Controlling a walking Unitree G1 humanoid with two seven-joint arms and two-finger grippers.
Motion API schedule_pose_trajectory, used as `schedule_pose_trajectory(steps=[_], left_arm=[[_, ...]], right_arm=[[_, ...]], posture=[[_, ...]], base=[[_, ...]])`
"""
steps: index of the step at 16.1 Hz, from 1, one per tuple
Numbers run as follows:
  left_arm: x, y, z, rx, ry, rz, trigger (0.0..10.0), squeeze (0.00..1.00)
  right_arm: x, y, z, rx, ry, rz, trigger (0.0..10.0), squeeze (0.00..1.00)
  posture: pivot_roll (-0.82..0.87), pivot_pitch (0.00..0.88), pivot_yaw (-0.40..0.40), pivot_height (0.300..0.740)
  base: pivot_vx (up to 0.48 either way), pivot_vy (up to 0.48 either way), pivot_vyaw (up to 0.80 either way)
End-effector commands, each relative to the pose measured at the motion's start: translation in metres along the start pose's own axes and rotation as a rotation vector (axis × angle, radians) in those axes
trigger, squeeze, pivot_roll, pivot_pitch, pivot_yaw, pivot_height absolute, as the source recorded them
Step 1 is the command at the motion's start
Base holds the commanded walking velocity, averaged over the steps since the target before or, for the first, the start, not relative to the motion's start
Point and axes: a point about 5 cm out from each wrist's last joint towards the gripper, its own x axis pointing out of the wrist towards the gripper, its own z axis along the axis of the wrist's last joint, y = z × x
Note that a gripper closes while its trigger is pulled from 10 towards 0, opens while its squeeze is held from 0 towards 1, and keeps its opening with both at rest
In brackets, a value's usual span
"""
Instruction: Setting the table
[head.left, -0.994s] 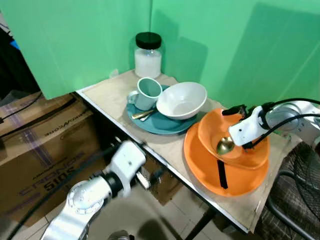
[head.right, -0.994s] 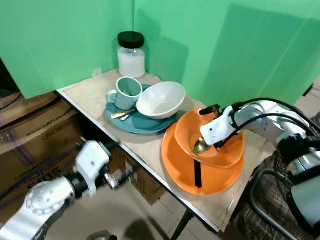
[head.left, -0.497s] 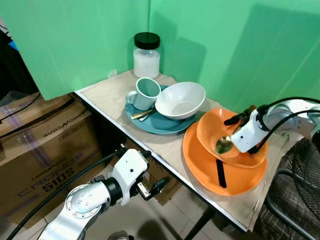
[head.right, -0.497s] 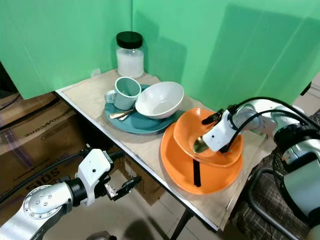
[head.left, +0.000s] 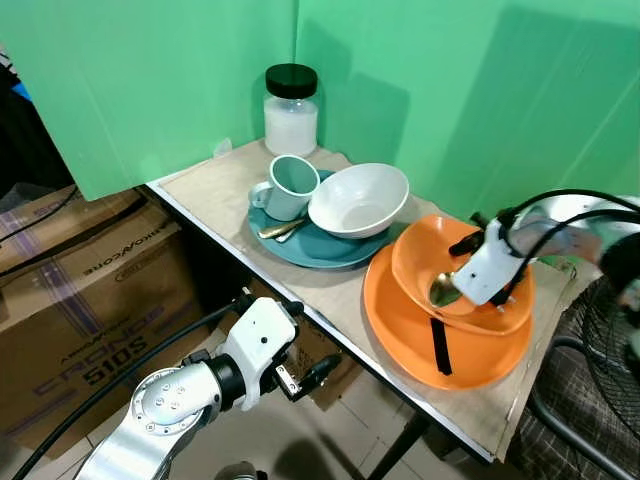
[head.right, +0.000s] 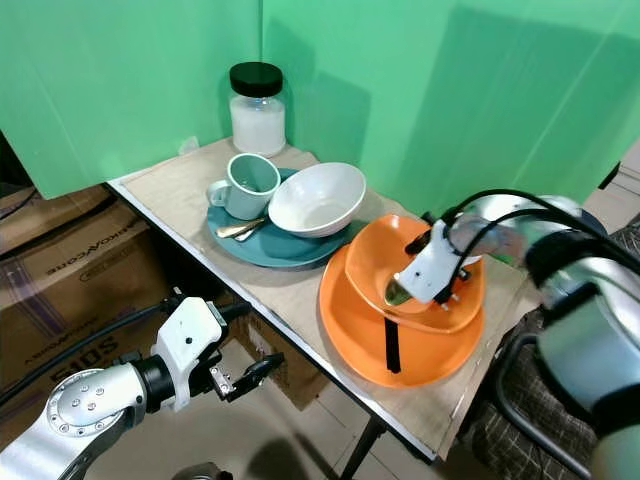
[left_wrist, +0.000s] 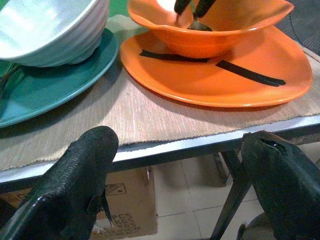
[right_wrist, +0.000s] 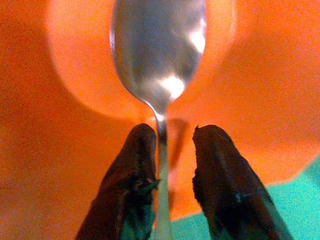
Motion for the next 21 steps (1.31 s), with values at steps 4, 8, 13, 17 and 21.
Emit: schedule_pose_trajectory(steps=[4, 8, 13, 17, 21], left_arm=[[0.001, -0.004, 0.004, 0.008, -0.009, -0.012, 10.0, 0.0], [0.001, -0.005, 0.003, 0.003, -0.011, -0.004, 10.0, 0.0], [0.0, -0.004, 0.002, 0.006, -0.008, 0.003, 10.0, 0.0], [-0.001, -0.004, 0.004, 0.01, -0.014, -0.007, 10.0, 0.0], [0.006, -0.002, 0.008, 0.017, -0.044, -0.024, 10.0, 0.0]], right_arm=[[-0.002, 0.0, -0.002, -0.051, 0.013, 0.078, 3.0, 0.0], [0.002, -0.001, 0.002, -0.065, 0.011, 0.129, 2.9, 0.0], [0.001, -0.006, 0.006, -0.044, -0.036, 0.105, 0.7, 0.0], [-0.032, -0.02, -0.002, 0.171, -0.221, -0.066, 0.0, 0.0], [-0.075, -0.003, -0.018, 0.321, -0.318, -0.077, 0.0, 0.0]], posture=[[0.1, 0.0, -0.067, 0.74], [0.11, 0.0, -0.076, 0.74], [0.11, 0.0, -0.076, 0.74], [0.1, 0.0, -0.065, 0.74], [0.08, 0.0, -0.044, 0.74]], base=[[0.0, 0.0, 0.0], [0.0, 0.0, 0.0], [0.0, 0.0, 0.0], [0.0, 0.0, 0.0], [0.0, 0.0, 0.0]])
